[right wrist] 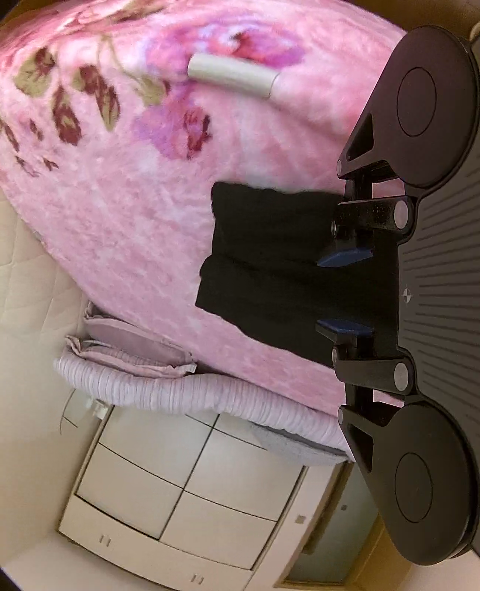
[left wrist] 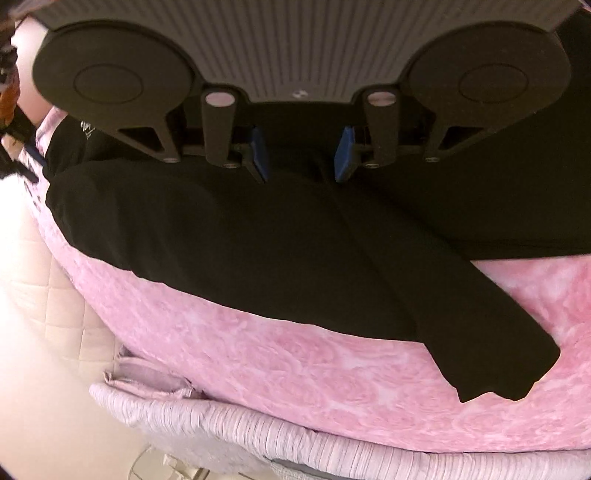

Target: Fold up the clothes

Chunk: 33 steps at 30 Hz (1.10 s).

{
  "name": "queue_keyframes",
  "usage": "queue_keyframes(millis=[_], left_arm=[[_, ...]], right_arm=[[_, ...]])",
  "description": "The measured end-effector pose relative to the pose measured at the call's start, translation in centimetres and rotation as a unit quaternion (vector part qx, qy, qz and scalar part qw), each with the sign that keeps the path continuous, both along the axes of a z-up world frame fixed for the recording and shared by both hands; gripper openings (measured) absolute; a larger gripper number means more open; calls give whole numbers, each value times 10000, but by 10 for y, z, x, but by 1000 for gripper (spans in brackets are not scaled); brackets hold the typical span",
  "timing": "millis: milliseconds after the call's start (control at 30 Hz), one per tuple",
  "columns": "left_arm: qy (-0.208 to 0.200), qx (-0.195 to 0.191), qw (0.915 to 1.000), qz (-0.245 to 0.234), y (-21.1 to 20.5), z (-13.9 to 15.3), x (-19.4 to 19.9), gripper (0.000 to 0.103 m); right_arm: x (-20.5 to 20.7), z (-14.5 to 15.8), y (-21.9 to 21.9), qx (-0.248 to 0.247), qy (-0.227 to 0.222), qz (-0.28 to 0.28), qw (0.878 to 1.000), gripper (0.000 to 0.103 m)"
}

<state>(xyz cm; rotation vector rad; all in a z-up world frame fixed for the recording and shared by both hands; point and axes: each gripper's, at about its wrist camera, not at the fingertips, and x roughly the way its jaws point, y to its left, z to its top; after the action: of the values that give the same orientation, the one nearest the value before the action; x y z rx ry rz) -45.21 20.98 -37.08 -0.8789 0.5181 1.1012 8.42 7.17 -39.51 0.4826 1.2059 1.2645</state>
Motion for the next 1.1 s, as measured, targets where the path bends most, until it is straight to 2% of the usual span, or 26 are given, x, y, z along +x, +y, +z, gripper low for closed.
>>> queue_keyframes(millis=[167, 267, 367, 433, 600, 700, 967, 1100], left_arm=[[-249, 248, 9994, 15, -1, -6, -11, 37], [-317, 453, 9983, -194, -4, -16, -15, 38], [-599, 267, 9978, -48, -4, -12, -23, 39], [-752, 297, 9967, 28, -4, -8, -27, 41], [-879, 258, 9955, 241, 0, -5, -28, 41], [-776, 230, 9963, 284, 4, -4, -23, 42], [-623, 163, 9966, 516, 13, -6, -24, 42], [-428, -48, 9971, 630, 21, -7, -23, 43]], right_arm=[[2, -6, -5, 291, 153, -276, 9991, 35], [-2, -15, -22, 495, 373, -503, 9968, 35], [-5, -15, -25, 378, 635, -642, 9952, 35], [-1, -10, -17, 470, 568, -493, 9961, 35], [16, -12, 5, 207, 340, -637, 9972, 35], [20, -15, 16, 156, 186, -583, 9980, 35], [24, -20, 32, 232, 202, -456, 9985, 35], [24, -20, 36, 197, 180, -420, 9988, 35]])
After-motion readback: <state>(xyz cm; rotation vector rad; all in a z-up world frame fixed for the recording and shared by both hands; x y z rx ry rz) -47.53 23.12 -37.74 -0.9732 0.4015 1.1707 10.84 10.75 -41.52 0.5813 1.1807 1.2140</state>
